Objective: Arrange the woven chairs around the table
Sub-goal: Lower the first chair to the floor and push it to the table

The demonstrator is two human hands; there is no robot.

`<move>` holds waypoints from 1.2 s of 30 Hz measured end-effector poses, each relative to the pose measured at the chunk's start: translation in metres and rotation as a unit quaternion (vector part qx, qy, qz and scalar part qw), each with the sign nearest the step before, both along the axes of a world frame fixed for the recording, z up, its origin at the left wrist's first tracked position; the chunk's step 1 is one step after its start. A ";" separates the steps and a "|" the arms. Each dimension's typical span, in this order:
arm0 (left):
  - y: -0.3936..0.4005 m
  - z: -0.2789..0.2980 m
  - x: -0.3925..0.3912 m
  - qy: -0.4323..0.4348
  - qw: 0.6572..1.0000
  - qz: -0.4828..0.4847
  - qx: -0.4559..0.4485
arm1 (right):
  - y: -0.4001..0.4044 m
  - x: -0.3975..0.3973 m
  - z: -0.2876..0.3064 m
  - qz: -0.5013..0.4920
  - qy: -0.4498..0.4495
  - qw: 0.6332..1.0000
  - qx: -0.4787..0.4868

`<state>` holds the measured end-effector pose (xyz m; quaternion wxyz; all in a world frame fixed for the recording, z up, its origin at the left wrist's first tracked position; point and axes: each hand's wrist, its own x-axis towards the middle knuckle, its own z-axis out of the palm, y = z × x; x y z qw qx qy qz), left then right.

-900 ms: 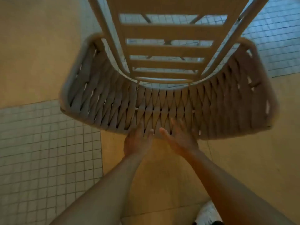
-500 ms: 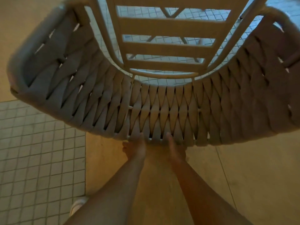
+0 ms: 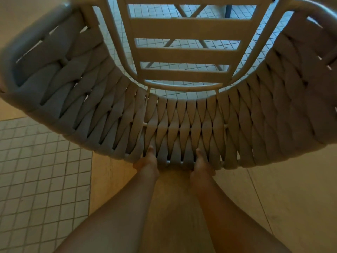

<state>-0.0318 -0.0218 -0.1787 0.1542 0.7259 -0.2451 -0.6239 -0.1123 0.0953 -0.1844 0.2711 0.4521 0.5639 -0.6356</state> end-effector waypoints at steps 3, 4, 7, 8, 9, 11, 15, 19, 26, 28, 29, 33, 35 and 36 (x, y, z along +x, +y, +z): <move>-0.003 -0.003 0.005 0.026 1.000 -0.013 0.007 | 0.002 0.001 -0.004 0.013 0.003 1.000 0.020; -0.004 -0.004 0.006 0.027 0.999 -0.018 0.007 | 0.003 0.002 -0.005 0.021 0.010 0.999 0.024; -0.004 -0.007 0.010 0.042 0.999 -0.029 0.006 | 0.005 0.004 -0.007 0.037 0.033 0.997 0.051; -0.002 -0.008 0.011 0.044 0.999 -0.031 0.004 | 0.005 0.004 -0.006 0.040 0.039 0.997 0.061; 0.000 -0.007 0.012 0.040 0.999 -0.032 0.000 | 0.005 0.005 -0.005 0.041 0.044 0.996 0.071; 0.006 -0.002 0.012 0.024 0.999 -0.032 -0.021 | 0.006 0.005 0.000 0.043 0.049 0.994 0.091; 0.016 0.015 0.006 -0.020 0.995 -0.030 -0.090 | 0.006 0.003 0.022 0.066 0.068 0.985 0.147; 0.020 0.048 0.004 -0.082 0.988 -0.036 -0.123 | 0.003 -0.003 0.055 0.080 0.076 0.977 0.185; 0.036 0.112 -0.003 -0.098 0.959 -0.049 -0.263 | -0.003 -0.012 0.118 0.079 0.102 0.972 0.197; 0.038 0.131 -0.001 -0.091 0.941 -0.075 -0.317 | -0.004 -0.013 0.138 0.082 0.107 0.970 0.203; 0.040 0.141 0.001 -0.092 0.932 -0.097 -0.337 | -0.003 -0.014 0.148 0.084 0.106 0.969 0.206; 0.044 0.171 0.014 -0.195 0.846 -0.259 -0.424 | 0.000 -0.016 0.184 0.076 0.112 0.968 0.209; 0.038 0.190 0.023 -0.204 0.754 -0.389 -0.488 | 0.003 -0.015 0.204 0.069 0.107 0.970 0.209; 0.033 0.200 0.026 -0.198 0.686 -0.457 -0.530 | 0.005 -0.014 0.213 0.066 0.106 0.970 0.209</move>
